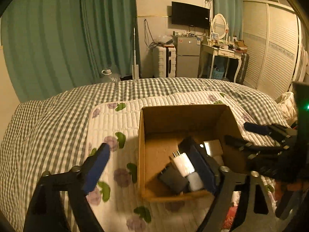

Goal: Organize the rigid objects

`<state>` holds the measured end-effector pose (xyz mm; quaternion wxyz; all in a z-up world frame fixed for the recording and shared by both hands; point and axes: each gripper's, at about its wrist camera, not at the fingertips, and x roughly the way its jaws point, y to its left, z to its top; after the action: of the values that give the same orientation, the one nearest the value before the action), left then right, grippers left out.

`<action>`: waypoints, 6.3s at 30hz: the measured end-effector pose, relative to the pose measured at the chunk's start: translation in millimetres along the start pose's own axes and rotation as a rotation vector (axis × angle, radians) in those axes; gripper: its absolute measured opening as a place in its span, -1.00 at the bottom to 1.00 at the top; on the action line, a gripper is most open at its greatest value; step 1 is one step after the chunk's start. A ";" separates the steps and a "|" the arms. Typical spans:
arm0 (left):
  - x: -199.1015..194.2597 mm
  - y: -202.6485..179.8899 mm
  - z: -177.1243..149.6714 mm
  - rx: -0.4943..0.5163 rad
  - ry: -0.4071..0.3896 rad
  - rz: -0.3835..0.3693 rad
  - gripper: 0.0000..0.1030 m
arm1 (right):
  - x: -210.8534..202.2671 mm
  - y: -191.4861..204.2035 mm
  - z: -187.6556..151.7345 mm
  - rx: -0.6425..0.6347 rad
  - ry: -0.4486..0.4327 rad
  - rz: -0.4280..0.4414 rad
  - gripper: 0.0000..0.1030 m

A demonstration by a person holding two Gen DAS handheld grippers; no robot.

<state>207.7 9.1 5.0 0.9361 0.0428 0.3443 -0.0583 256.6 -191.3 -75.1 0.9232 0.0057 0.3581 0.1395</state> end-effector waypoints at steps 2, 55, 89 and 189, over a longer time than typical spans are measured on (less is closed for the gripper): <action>-14.6 -1.1 -8.4 -0.007 -0.007 -0.002 0.80 | -25.8 -0.4 -5.1 0.000 -0.014 -0.018 0.51; 51.1 -105.0 -122.7 0.078 0.196 -0.067 1.00 | -70.4 -70.2 -110.5 -0.072 0.170 -0.223 0.82; 47.9 -132.8 -112.1 0.033 0.270 -0.210 0.08 | -85.4 -82.2 -107.3 -0.016 0.112 -0.151 0.82; -54.9 -14.5 -73.2 -0.011 -0.381 0.125 1.00 | -122.6 22.4 -60.1 0.007 -0.460 -0.184 1.00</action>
<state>117.3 7.9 -15.5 0.9863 0.0472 0.1578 -0.0053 124.6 -207.1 -36.4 0.9892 0.0077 0.1380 0.0488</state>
